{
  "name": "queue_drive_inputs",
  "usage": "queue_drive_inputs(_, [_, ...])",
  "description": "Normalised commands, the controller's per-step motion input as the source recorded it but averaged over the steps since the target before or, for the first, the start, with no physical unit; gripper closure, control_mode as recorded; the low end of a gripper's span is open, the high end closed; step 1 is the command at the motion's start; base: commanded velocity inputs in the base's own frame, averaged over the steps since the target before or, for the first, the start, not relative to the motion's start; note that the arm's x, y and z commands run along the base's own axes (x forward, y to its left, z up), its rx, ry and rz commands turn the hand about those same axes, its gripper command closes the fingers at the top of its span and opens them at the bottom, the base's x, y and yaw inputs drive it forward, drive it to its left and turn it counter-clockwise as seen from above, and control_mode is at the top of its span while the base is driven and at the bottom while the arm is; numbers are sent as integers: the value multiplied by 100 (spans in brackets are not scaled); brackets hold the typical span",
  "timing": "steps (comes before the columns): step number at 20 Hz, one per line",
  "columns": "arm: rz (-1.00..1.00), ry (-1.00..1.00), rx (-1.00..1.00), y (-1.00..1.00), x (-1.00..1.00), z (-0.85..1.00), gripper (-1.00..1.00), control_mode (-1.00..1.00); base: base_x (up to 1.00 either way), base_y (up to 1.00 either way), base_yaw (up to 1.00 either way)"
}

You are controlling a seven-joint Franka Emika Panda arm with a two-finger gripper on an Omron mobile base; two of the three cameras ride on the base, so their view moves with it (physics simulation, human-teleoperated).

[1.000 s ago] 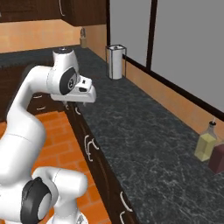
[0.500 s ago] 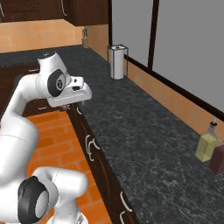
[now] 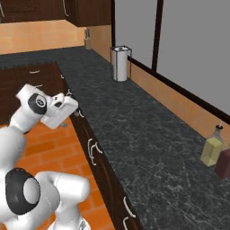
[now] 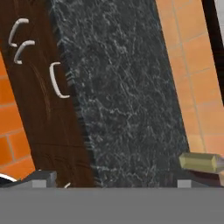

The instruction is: Take a straw from the drawer in front and place it inside the glass cup on the dining counter.

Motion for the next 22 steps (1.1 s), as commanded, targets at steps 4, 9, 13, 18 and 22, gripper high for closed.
queue_drive_inputs(4, [-3,0,-38,35,24,-66,-100,-100,0,0,0])
queue_drive_inputs(9, [-3,0,-31,13,29,-68,-100,-100,0,0,0])
queue_drive_inputs(13, [-1,0,-22,0,24,-74,-100,-100,0,0,0])
queue_drive_inputs(18, [0,0,-12,0,33,-89,-100,-100,0,0,0])
queue_drive_inputs(22, [-2,0,-5,0,54,-83,-100,-100,0,0,0])
